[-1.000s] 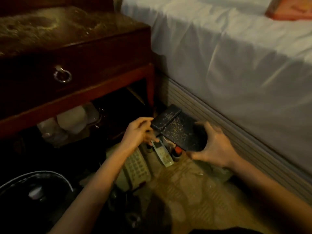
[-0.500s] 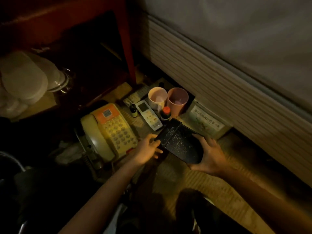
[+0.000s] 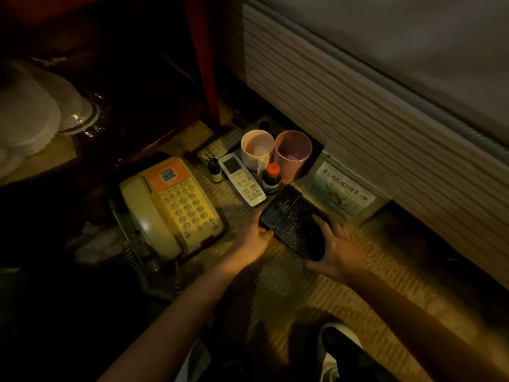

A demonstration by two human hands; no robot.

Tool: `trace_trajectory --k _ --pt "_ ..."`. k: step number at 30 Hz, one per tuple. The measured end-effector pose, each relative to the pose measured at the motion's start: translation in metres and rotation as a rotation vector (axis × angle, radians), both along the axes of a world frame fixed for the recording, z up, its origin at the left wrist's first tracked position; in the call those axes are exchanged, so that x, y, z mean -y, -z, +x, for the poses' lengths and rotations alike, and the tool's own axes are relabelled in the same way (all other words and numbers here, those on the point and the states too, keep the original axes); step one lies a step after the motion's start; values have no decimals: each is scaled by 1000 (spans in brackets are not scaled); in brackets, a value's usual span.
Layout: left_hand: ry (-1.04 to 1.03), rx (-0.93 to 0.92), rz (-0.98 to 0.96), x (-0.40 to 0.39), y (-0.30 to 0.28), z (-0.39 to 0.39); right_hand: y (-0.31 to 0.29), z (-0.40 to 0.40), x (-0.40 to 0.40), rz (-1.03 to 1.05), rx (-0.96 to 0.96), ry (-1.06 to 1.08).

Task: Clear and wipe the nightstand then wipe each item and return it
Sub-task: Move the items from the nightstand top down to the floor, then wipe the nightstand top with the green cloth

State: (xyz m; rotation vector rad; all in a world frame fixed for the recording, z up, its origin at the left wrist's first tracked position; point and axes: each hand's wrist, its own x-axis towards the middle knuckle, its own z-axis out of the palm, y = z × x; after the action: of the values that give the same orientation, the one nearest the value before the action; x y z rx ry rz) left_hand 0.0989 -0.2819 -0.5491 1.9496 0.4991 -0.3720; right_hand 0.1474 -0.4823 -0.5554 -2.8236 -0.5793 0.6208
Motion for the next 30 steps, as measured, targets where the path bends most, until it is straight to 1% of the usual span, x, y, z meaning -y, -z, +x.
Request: trace_trajectory --k 3,6,9,12,14,18,20,21,23,25,27,29,30 --pt "48 -30 99 -3 -7 -6 -4 -3 -7 17 46 34" --pt "2 -49 169 -17 -16 -16 -21 -5 -25 11 87 5" --pt "-62 2 199 -33 -39 -38 -46 -6 -50 18 71 -141" --pt "-148 76 200 -51 -66 -71 -76 -9 -82 171 44 -290" --pt "-212 113 204 -63 -85 -94 -101 -15 -107 231 28 -396" --pt "-320 163 311 -88 -130 -132 -153 -34 -160 294 21 -598" --pt "-376 223 277 -93 -151 -145 -179 -42 -189 284 17 -652" --pt "-368 238 258 -93 -160 -151 -193 -46 -203 284 19 -667" --pt "-272 225 271 -89 -176 -162 -220 -53 -225 293 -38 -692" --pt "-218 234 286 -88 -190 -176 -246 -61 -242 252 -108 -767" --pt "-253 317 270 -93 -206 -192 -263 -68 -257 202 -187 -836" --pt "-373 435 295 -101 -220 -209 -268 -75 -271 170 -271 -849" --pt "-450 482 339 -107 -224 -217 -265 -80 -276 148 -307 -842"
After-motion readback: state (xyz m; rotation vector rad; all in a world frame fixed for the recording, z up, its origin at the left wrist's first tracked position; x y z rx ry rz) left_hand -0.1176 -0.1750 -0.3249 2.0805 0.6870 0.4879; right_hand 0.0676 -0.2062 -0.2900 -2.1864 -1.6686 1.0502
